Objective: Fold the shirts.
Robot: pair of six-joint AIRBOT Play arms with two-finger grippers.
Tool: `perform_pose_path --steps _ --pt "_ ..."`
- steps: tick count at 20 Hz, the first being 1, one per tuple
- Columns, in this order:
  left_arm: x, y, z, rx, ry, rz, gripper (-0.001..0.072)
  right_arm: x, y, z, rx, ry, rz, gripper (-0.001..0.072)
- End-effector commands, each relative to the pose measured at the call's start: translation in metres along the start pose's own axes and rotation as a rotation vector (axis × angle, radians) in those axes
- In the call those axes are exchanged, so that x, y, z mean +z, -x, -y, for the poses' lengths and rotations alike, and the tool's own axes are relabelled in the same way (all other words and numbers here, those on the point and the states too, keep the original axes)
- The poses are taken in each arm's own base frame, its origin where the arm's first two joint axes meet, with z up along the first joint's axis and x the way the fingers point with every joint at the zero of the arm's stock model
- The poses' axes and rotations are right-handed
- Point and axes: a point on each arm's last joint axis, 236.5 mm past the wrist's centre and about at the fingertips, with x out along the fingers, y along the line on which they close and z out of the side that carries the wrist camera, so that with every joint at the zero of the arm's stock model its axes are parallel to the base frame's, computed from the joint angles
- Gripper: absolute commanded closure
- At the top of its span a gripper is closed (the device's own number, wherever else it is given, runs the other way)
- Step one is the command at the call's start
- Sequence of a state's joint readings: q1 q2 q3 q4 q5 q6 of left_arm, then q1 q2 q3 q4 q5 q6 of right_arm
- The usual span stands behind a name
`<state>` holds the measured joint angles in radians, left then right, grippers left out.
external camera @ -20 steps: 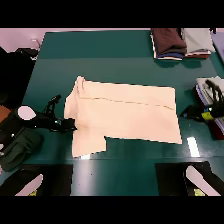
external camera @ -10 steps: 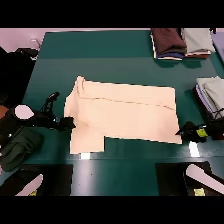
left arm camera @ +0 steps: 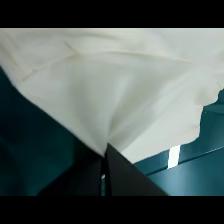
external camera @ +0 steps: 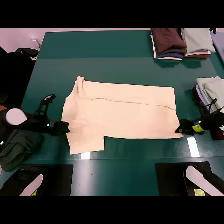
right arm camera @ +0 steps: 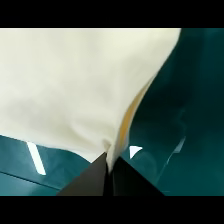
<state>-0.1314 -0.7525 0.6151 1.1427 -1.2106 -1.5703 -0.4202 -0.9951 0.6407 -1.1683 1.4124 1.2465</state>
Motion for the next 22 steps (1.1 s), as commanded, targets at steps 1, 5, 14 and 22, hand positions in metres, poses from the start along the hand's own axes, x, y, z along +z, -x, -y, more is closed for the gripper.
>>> perform_pose_path --steps 1,5,14,22 --pt "-0.034 0.026 -0.002 0.039 -0.011 -0.043 0.0684 -0.014 0.037 -0.003 -0.115 0.112 0.022 0.0696" --pt "-0.059 0.040 0.008 0.008 -0.017 -0.090 0.0684 -0.031 0.058 0.007 -0.220 0.113 0.068 0.0696" --pt "0.087 0.039 0.004 0.080 -0.144 0.226 0.0684 0.043 0.073 0.004 -0.224 0.119 0.123 0.0697" --pt "0.185 -0.006 -0.008 0.111 -0.130 0.236 0.0681 0.145 0.061 -0.029 -0.223 0.204 0.132 0.0695"
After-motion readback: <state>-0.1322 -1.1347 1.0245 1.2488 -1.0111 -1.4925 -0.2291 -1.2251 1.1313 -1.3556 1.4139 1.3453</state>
